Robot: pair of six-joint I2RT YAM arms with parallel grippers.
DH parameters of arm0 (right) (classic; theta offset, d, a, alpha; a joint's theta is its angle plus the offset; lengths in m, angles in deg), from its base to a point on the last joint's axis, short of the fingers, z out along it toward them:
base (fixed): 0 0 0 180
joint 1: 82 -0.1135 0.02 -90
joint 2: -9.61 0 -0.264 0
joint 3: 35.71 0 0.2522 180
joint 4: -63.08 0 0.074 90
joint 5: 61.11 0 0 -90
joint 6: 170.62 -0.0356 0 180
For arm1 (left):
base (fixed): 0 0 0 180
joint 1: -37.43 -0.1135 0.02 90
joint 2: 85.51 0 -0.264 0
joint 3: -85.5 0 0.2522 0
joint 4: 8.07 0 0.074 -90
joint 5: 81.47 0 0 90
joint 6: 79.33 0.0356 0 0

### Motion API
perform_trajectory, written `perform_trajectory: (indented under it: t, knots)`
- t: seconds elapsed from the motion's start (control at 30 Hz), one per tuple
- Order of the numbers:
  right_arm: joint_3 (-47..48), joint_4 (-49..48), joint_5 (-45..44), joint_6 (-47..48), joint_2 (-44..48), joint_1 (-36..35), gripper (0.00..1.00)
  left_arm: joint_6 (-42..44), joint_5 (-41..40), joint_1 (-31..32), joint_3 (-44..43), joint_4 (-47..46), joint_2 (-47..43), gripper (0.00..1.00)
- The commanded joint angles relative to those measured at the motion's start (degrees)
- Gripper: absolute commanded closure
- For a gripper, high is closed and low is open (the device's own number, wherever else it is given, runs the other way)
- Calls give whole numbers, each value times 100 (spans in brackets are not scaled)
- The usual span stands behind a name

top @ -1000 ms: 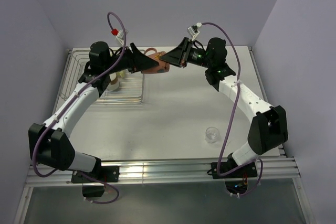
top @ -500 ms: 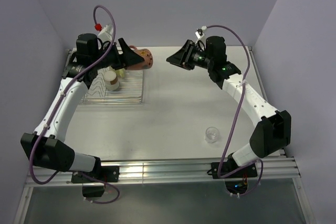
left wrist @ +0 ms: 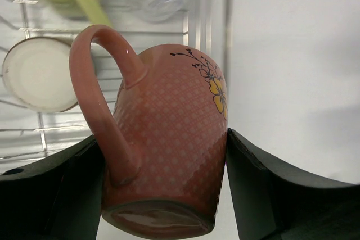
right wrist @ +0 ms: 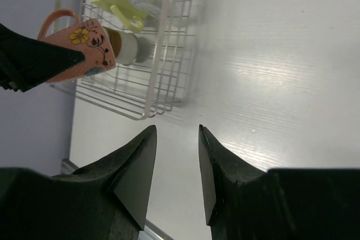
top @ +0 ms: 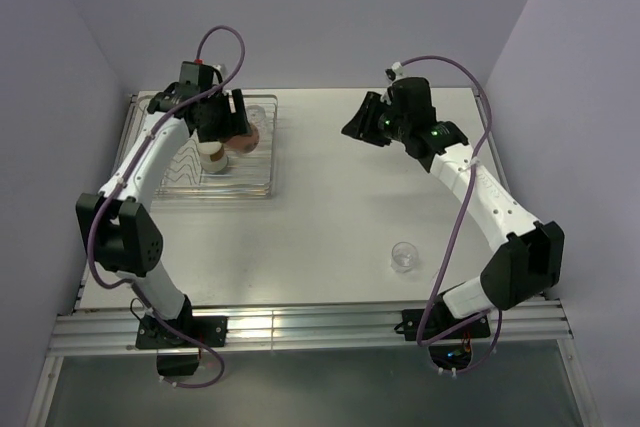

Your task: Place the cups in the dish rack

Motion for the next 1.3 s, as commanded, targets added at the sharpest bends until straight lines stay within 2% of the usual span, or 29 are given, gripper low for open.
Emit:
perform_trajectory:
  t: [0.0, 0.6, 0.97, 1.27]
  knots:
    - [19, 316, -498, 418, 370, 16, 57, 275, -651, 80, -499, 189, 110, 100]
    - [-333, 281, -375, 638, 353, 16, 57, 240, -1785, 669, -1387, 796, 1543, 100]
    - [-518, 176, -235, 664, 300, 7, 58, 223, -1891, 748, -1484, 884, 1939, 100]
    - [-623, 158, -208, 690, 291, 16, 58, 196, -2005, 783, -1501, 928, 2212, 92]
